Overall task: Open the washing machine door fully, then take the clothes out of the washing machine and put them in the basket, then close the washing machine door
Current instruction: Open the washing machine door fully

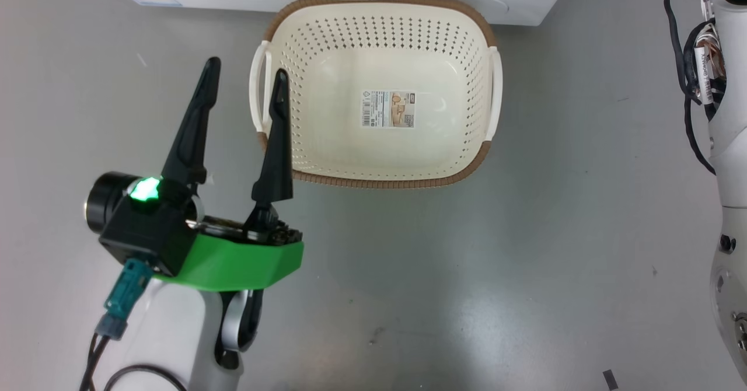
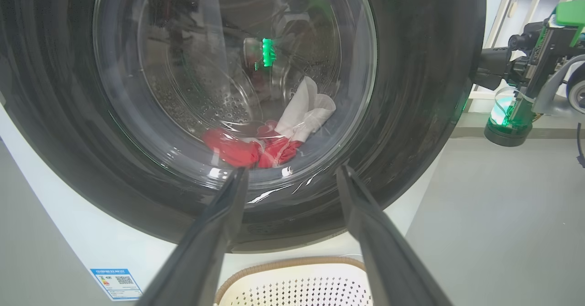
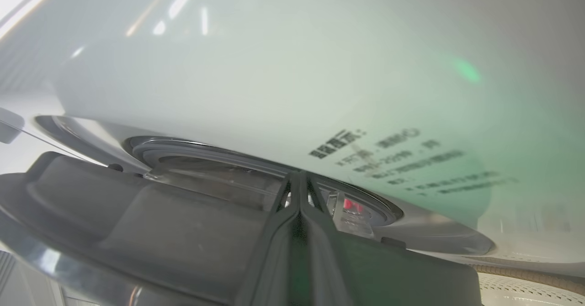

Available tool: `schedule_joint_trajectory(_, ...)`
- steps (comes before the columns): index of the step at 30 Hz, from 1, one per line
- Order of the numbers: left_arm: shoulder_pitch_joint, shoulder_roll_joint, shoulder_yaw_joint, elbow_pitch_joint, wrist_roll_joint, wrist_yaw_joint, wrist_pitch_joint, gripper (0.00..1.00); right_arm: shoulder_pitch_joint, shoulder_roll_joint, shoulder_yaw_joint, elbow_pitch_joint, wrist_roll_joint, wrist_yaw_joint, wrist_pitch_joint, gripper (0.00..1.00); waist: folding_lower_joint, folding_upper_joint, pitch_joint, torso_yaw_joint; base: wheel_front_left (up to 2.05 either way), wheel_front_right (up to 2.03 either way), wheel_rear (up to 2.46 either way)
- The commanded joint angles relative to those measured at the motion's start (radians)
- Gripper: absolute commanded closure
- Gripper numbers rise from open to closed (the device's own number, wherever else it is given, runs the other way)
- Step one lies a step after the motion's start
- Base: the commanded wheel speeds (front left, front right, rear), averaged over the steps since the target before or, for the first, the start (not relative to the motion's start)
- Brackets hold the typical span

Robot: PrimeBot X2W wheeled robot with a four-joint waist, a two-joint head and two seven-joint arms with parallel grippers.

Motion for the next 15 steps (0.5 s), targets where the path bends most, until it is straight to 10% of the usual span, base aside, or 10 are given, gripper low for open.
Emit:
schedule_joint_trajectory(1,-0.003,0.019,0.036,-0.018,0.001,0.001,-0.005,0.00,-0.004,0.041,0.010,-0.031,0.016,0.005,0.012,1.00,-0.0001,-0.0001,-0.004,-0.005,0.00,0.00,0.00)
schedule_joint_trajectory(15,0.001,0.019,0.032,-0.005,-0.006,-0.004,-0.005,0.00,0.048,0.047,0.017,-0.028,0.091,0.005,0.054,1.00,-0.0001,-0.0001,-0.045,-0.020,0.00,0.00,0.00)
